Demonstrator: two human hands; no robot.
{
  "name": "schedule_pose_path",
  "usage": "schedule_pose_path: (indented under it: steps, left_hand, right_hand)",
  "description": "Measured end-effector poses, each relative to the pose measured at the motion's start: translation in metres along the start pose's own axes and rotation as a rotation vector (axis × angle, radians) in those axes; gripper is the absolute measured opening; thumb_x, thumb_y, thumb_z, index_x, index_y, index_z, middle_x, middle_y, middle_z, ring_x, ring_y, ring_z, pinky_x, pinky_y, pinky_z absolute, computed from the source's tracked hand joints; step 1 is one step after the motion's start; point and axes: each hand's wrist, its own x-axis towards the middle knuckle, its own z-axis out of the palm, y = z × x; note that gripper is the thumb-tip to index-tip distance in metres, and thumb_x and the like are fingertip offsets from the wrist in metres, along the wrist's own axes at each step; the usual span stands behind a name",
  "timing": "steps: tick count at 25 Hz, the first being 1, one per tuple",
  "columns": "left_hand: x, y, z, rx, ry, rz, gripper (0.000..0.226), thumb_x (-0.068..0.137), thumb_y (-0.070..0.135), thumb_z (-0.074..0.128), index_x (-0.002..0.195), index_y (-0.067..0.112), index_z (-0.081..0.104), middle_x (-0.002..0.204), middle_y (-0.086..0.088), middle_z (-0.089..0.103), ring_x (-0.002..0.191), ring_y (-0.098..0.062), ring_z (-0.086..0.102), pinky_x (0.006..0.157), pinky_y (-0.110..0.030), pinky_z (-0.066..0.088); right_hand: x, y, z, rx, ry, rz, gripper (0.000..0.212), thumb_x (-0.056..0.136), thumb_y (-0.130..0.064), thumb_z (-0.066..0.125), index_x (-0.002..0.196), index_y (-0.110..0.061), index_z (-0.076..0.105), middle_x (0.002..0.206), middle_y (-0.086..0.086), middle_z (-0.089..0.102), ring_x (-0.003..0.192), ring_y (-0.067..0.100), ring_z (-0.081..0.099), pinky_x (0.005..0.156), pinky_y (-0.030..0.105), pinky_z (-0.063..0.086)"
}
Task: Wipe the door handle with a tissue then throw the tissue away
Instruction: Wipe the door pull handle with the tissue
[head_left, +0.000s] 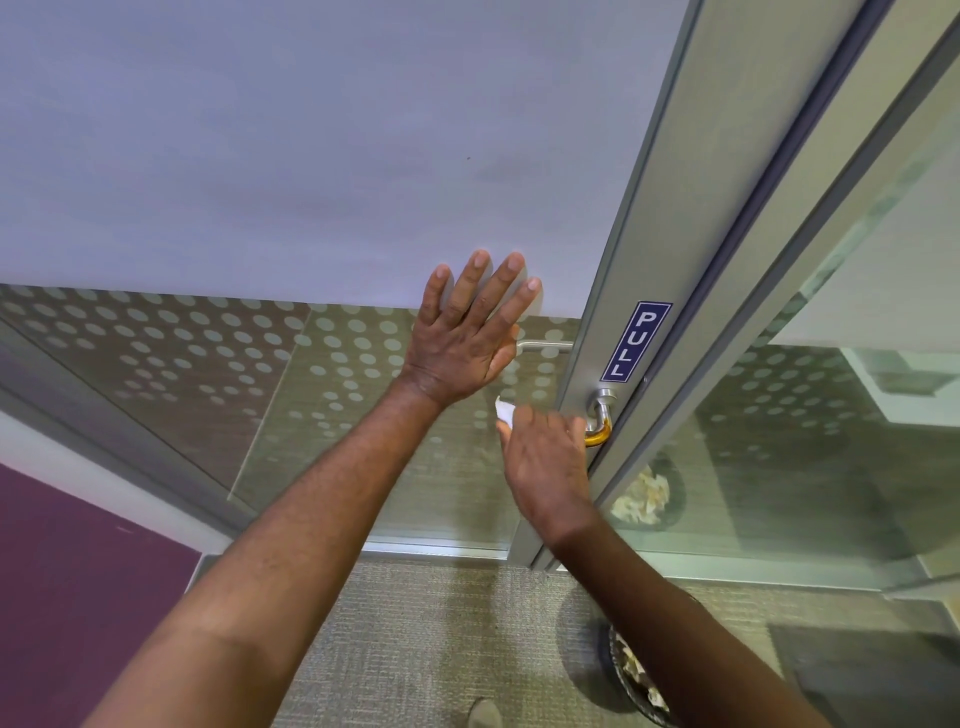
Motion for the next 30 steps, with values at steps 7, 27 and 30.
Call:
schedule_pose_path:
  steps: [7,27,30]
  left_hand:
    - [0.001,0.001,0.001,0.001,0.014,-0.001,0.072,0.1,0.034,0.055,0.164,0.021,0.025,0.176,-0.003,-0.005,0.163,-0.028,-0.007,0.13,-0.052,-0.001]
    - [-0.002,-0.001,0.006,0.018,0.022,0.0,0.08,0.097,0.035,0.058,0.167,0.022,0.021,0.177,-0.003,0.001,0.163,-0.028,-0.003,0.131,-0.053,-0.002]
    - [-0.003,-0.001,0.006,0.012,0.023,-0.004,0.08,0.097,0.035,0.059,0.166,0.022,0.022,0.177,-0.003,0.002,0.163,-0.028,-0.002,0.131,-0.053,-0.002]
  right_hand:
    - [-0.019,0.068,0.015,-0.154,0.149,-0.189,0.031,0.094,-0.012,0.035,0.115,-0.015,0.058,0.098,0.004,0.056,0.091,0.027,0.054,0.093,0.044,0.034]
    - [0.001,-0.005,-0.003,-0.038,-0.035,0.021,0.028,0.105,-0.039,0.042,0.105,-0.017,0.057,0.085,0.005,0.065,0.08,0.026,0.06,0.088,0.045,0.036]
    - [-0.018,0.033,0.007,-0.1,0.065,-0.15,0.021,0.096,-0.011,0.045,0.115,-0.016,0.054,0.098,0.005,0.057,0.09,0.028,0.057,0.094,0.046,0.042]
